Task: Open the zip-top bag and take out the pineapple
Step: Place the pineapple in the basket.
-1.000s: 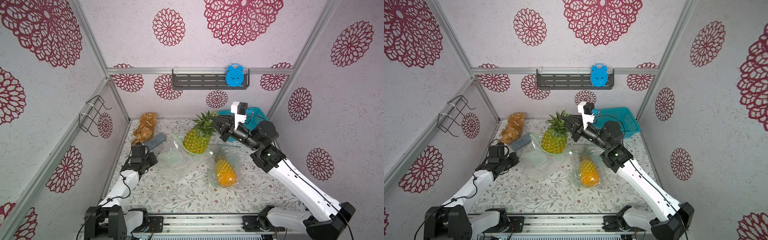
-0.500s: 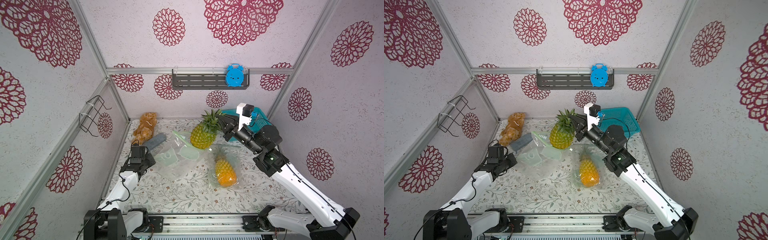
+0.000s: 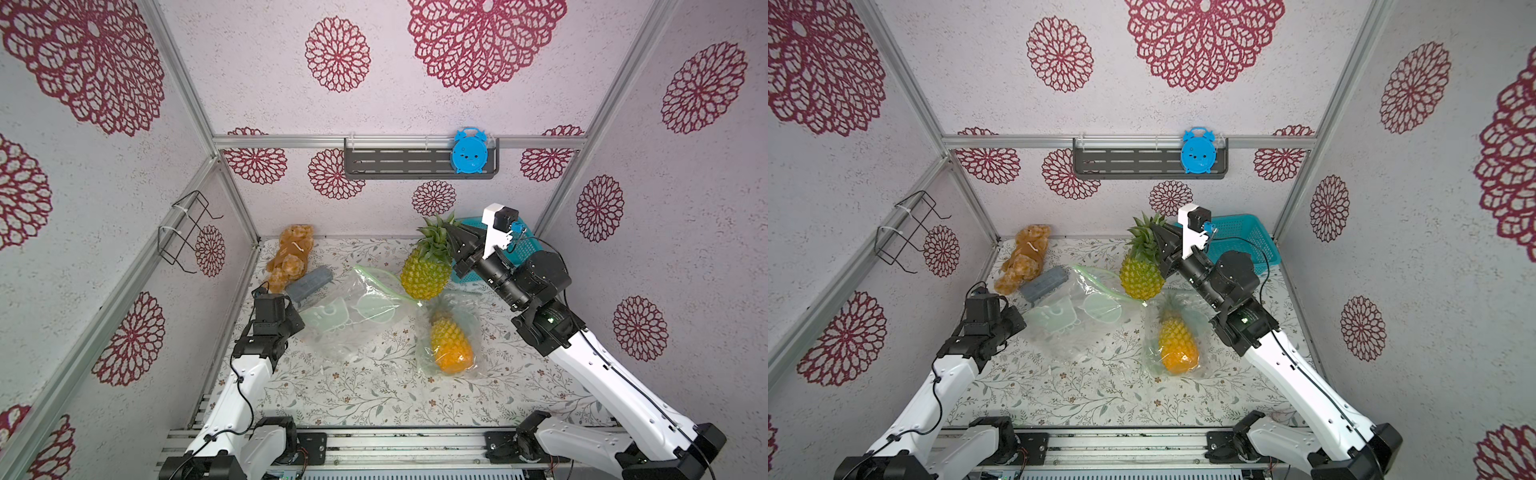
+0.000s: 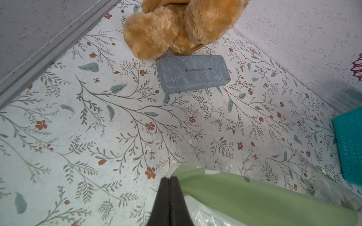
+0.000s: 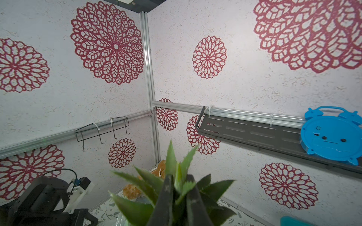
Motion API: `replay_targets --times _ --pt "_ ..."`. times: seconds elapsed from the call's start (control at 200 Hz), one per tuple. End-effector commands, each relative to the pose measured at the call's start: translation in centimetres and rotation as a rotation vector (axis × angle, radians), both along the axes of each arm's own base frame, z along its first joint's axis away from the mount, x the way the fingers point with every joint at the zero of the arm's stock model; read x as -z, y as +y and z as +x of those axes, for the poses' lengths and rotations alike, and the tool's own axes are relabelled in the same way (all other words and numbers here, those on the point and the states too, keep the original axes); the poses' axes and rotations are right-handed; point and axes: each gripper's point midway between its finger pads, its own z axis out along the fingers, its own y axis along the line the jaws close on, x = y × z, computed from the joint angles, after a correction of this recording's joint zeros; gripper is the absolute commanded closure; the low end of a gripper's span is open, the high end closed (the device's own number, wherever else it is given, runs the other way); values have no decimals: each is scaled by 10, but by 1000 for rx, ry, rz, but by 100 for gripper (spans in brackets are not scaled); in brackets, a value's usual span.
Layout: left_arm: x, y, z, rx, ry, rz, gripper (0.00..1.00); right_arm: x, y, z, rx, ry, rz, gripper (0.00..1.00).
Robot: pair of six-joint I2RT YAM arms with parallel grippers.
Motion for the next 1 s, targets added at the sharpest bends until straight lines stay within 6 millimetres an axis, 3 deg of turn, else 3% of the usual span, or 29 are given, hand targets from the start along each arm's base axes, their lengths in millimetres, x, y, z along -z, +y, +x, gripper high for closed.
replay_targets --times 0.0,0.195,0.405,0.775,0.996 --pt "-22 4 -2 -20 -40 4 100 -65 -37 -21 83 -176 121 100" --pt "-60 2 -6 5 -88 17 100 -50 -47 0 133 -131 85 100" --pt "-79 2 -13 39 -63 50 100 -37 -54 24 148 -81 43 100" --pt "-70 -11 -8 216 49 113 100 -25 -71 65 88 -15 5 100" --pt "-68 -14 -5 227 -18 116 100 -21 -90 91 69 2 31 100"
